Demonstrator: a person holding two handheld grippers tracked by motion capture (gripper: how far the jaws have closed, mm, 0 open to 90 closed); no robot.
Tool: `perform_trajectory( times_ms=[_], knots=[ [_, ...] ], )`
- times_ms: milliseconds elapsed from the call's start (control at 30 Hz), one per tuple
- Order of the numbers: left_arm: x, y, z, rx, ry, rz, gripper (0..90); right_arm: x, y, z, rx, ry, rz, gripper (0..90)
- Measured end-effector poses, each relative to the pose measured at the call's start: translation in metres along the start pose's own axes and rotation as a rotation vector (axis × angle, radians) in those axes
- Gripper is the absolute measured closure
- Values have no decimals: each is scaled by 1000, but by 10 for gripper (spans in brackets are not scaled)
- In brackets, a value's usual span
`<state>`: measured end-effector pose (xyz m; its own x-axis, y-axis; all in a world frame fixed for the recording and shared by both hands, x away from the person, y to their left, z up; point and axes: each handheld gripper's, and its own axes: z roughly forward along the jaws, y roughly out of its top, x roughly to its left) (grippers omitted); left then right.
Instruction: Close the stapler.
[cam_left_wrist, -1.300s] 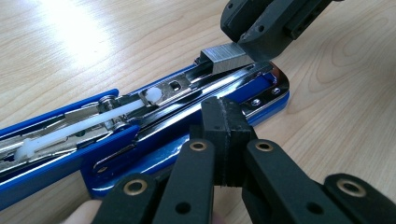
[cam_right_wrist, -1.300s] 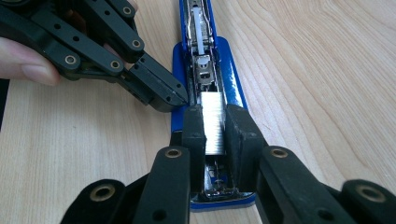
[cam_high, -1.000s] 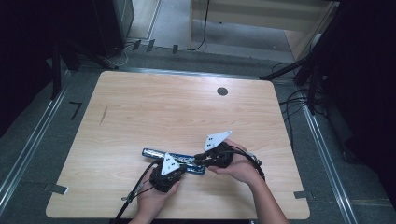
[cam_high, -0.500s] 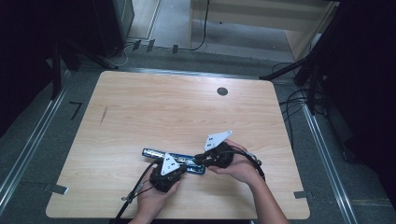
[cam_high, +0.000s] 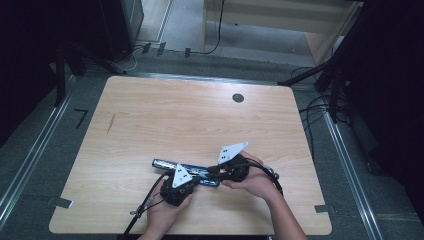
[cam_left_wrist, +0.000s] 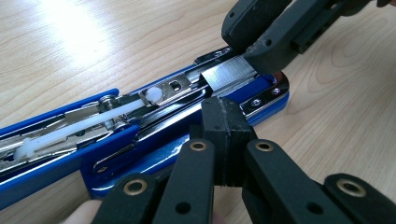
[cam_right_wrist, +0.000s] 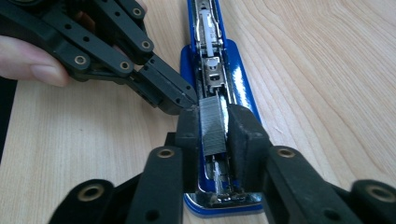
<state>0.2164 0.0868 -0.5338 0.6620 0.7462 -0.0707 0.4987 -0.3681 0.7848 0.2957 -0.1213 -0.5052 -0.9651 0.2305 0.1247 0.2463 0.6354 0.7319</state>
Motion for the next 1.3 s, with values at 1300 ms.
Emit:
perform_trajectory(
  times_ms=[1300],
  knots=[
    [3,0,-1,1,-5,-20,900,4,-1,-5,-64,-77,-102,798]
  ],
)
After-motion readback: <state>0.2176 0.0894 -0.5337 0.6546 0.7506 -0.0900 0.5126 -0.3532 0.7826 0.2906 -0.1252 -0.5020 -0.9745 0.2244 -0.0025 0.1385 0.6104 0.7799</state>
